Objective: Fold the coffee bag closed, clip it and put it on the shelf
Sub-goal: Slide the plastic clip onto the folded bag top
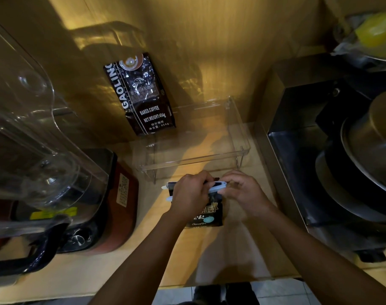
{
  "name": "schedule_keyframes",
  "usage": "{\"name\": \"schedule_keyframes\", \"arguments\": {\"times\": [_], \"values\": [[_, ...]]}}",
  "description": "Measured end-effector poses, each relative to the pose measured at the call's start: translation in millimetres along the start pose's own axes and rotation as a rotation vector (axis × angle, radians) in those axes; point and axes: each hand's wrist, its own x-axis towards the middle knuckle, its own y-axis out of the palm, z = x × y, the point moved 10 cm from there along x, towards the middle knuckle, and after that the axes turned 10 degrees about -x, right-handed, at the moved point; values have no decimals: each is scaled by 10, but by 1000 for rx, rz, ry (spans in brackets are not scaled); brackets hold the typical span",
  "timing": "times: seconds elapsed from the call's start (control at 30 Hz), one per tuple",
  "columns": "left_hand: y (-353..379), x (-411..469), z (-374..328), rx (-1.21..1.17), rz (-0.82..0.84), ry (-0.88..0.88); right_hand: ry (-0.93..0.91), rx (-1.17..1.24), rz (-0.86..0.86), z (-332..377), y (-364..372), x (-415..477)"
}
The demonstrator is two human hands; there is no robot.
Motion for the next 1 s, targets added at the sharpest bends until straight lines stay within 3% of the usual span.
{"name": "schedule_keyframes", "arguments": {"times": [0.47, 0.77, 1.0], "values": [[-30, -37, 29, -30, -27, -6, 9, -108, -15, 82, 150, 56], [-6, -15, 67, -131, 131, -12, -20, -137, -105, 139, 108, 43], [-169, -22, 84, -30, 106, 64, 22, -75, -72, 147, 129, 19]]}}
